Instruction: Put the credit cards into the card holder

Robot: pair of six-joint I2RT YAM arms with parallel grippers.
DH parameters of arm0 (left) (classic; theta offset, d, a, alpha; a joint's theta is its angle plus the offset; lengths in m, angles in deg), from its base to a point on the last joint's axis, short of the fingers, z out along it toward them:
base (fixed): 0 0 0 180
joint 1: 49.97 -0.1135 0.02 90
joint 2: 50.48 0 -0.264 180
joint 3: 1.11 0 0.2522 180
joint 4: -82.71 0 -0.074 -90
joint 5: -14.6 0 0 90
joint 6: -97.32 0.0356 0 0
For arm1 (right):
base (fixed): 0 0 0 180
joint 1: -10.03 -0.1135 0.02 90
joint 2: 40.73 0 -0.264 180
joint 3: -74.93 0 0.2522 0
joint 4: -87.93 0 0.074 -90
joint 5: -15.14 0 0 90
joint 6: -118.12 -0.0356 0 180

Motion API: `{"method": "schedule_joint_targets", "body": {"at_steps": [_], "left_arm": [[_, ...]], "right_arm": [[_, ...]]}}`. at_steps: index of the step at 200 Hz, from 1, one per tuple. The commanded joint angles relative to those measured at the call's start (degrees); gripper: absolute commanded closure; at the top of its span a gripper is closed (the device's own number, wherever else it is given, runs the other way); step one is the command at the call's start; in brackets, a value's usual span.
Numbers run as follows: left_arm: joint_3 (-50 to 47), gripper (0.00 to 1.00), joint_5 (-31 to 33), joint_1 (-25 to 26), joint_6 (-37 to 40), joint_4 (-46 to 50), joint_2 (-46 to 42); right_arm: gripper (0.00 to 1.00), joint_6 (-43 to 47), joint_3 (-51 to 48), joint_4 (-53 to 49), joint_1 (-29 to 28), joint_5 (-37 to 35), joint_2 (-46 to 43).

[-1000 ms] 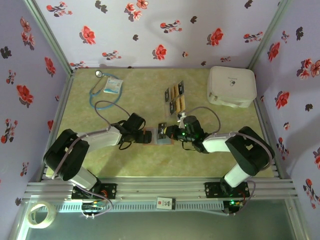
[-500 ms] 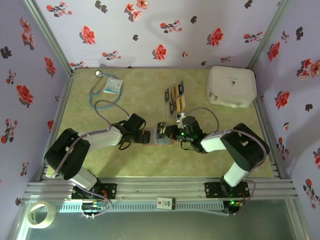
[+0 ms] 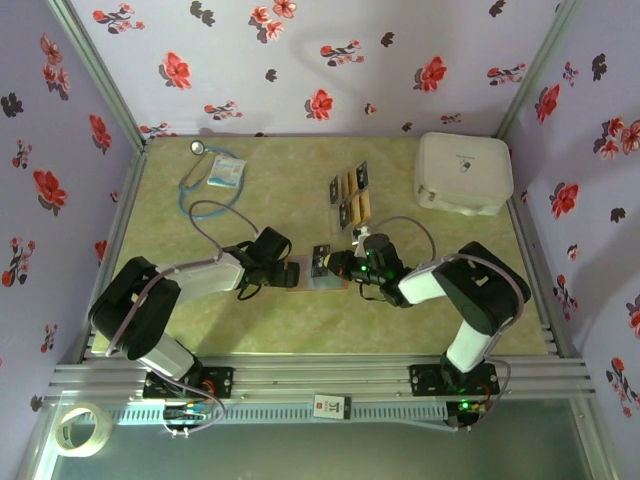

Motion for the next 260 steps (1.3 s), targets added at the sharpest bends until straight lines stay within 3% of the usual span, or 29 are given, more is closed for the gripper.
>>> {"method": "schedule_joint_targets", "body": {"at_steps": [1,260], "left_arm": [[-0.30,0.00,1.54,-0.20,1.31,1.57,0.75],[-0.39,0.00,1.38,-0.18,1.28,1.08,0.92]], "right_arm": [[1.00,-0.85,-0.91,2.36,-0.46,0.66,1.60],[1.00,-4.25,-4.66,9.70,-1.42,2.31,4.79]]}}
